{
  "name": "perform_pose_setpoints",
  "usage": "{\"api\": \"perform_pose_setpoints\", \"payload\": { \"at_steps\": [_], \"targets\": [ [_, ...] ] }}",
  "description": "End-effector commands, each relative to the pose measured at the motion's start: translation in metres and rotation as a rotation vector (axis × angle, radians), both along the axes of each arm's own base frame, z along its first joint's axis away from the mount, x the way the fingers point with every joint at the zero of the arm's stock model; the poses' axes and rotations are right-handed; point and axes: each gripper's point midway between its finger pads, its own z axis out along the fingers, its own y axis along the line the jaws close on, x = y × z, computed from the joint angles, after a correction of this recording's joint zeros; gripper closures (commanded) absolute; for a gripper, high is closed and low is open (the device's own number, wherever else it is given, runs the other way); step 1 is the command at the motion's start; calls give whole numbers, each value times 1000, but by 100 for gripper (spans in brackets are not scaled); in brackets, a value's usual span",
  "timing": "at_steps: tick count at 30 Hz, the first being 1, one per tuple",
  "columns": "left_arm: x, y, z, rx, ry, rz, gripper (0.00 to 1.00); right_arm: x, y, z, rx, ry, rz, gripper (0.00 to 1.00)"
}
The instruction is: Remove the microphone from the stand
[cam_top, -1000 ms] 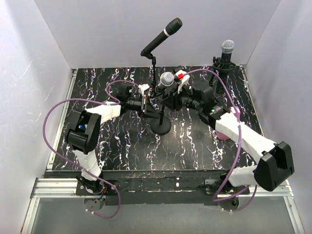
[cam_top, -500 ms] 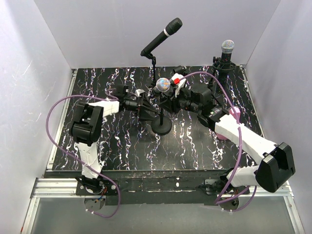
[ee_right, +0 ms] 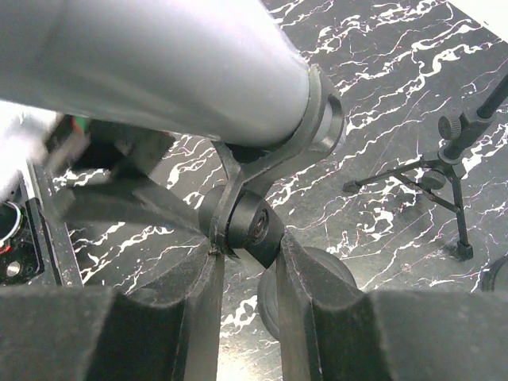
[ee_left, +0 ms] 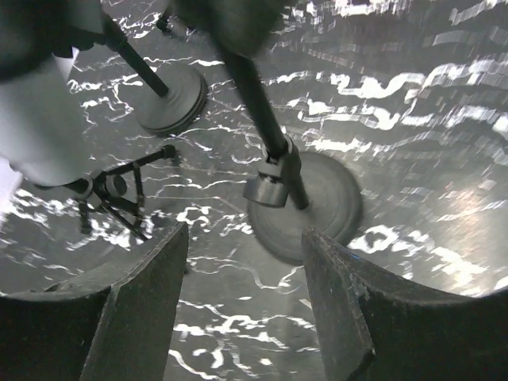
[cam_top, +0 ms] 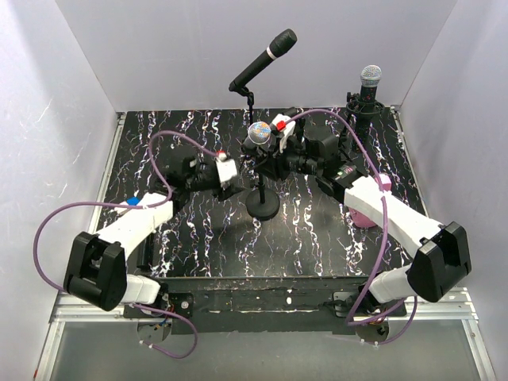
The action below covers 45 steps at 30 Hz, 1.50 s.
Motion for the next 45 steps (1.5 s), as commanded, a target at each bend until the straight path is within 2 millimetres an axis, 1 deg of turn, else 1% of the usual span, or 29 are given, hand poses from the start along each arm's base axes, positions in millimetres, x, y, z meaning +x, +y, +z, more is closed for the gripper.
{"api": "perform_pose_setpoints", "payload": {
  "at_steps": [1, 2, 4, 11, 14, 16, 20, 24, 27, 30, 31, 33, 36, 38, 40, 41, 42, 45],
  "targets": [
    [23, -4, -1, 168, -536, -112, 42, -17, 3, -23, -50, 158, 53, 99],
    [23, -7, -1, 168, -572, -120, 43, -15, 3, -23, -48, 165, 48, 99],
    [22, -14, -8, 183, -600, -157, 44, -16, 3, -24, -47, 172, 49, 99],
    [8, -36, -16, 186, -615, -216, 51, -18, 1, -28, -54, 191, 43, 99],
    [2, -44, -24, 208, -625, -229, 55, -19, 1, -29, -52, 205, 42, 99],
    [2, -46, -29, 225, -614, -223, 58, -20, 1, -29, -50, 207, 44, 99],
    [11, -46, -37, 247, -610, -184, 62, -19, 1, -29, -50, 205, 40, 99],
    [21, -45, -40, 263, -598, -146, 70, -19, 0, -28, -49, 202, 37, 99],
    [22, -47, -43, 269, -591, -146, 71, -20, 0, -28, -49, 201, 39, 99],
    [22, -47, -46, 274, -588, -151, 68, -20, 0, -27, -47, 196, 37, 99],
    [21, -48, -46, 272, -584, -151, 69, -21, 0, -27, -47, 198, 38, 99],
    [21, -49, -45, 267, -570, -149, 74, -21, -1, -27, -46, 196, 36, 99],
    [21, -51, -39, 240, -529, -130, 87, -22, -2, -28, -47, 197, 35, 99],
    [25, -52, -33, 216, -454, -91, 97, -23, -3, -30, -49, 197, 37, 99],
    [29, -52, -28, 192, -339, -32, 100, -23, -3, -29, -50, 193, 37, 99],
    [32, -51, -24, 181, -284, 14, 100, -23, -4, -29, -50, 190, 36, 99],
    [34, -47, -25, 173, -222, 64, 100, -23, -4, -28, -49, 186, 35, 99],
    [34, -38, -21, 123, -72, 151, 100, -23, -4, -27, -51, 171, 46, 99]
  ]
}}
